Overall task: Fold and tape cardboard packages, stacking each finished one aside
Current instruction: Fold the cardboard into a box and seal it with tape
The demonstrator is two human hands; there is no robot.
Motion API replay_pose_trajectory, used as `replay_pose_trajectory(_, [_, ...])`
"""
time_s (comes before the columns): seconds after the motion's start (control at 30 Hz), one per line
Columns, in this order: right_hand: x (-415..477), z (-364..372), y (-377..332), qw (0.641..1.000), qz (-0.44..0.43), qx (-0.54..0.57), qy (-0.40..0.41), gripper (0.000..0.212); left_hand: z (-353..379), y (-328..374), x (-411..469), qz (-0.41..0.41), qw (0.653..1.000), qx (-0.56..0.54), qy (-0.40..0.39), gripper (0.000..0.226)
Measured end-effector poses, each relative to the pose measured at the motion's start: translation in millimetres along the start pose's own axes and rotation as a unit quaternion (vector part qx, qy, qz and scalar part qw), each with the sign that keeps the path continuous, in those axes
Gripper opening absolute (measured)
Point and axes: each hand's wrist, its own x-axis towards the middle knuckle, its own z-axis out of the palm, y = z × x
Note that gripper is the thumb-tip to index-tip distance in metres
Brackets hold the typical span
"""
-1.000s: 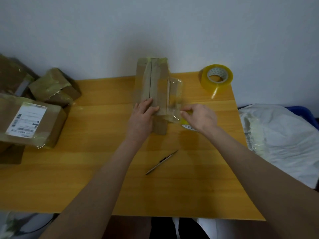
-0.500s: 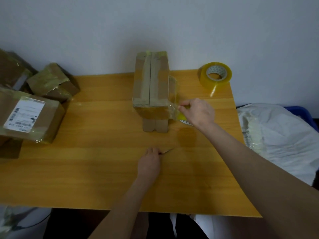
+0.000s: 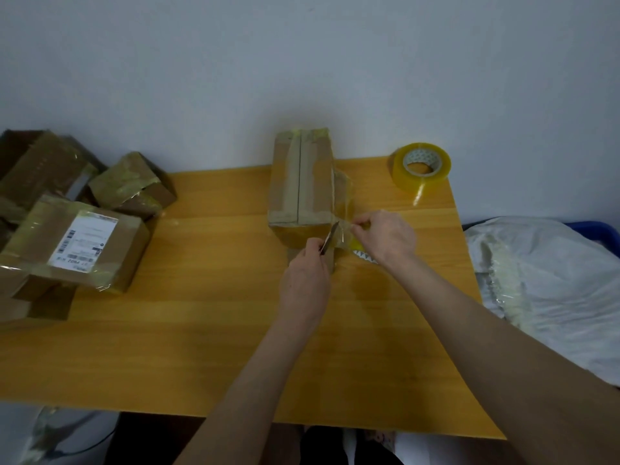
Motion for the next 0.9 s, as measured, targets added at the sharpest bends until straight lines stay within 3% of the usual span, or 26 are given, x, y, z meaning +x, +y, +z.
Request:
replay_pose_trajectory(0.13, [-3, -1, -3, 1.0, -0.002, -0.012, -0.002, 0.027, -2, 8, 7, -0.015, 0.997, 0.064, -0.032, 0.032])
replay_pose_trajectory(0.3, [-7, -7, -9, 0.998, -0.015, -0.055, 0.006, 0.027, -6, 13, 13, 0.015, 0.989, 0.142, -0.041, 0.026])
replay_pose_trajectory(0.63, [-10, -3, -18, 0.994, -0.041, -0.096, 0.04, 0.027, -16, 24, 24, -0.002, 0.975, 0.208, -0.083, 0.031])
replay_pose_trajectory(0.77, [-12, -6, -14, 0.996, -0.025, -0.054, 0.06, 0.028, -10, 10, 23, 0.001, 0.97, 0.221, -0.099, 0.022])
replay_pose_trajectory(0.83, [-10, -6, -4, 0.997, 0.01, 0.042, 0.062, 0.026, -2, -6, 17, 0.006, 0.966, 0.236, -0.11, 0.016])
replay_pose_trajectory(0.9, [-8, -4, 4, 0.987, 0.047, 0.14, 0.071, 0.024, 11, -24, 8, 0.018, 0.963, 0.243, -0.111, 0.028])
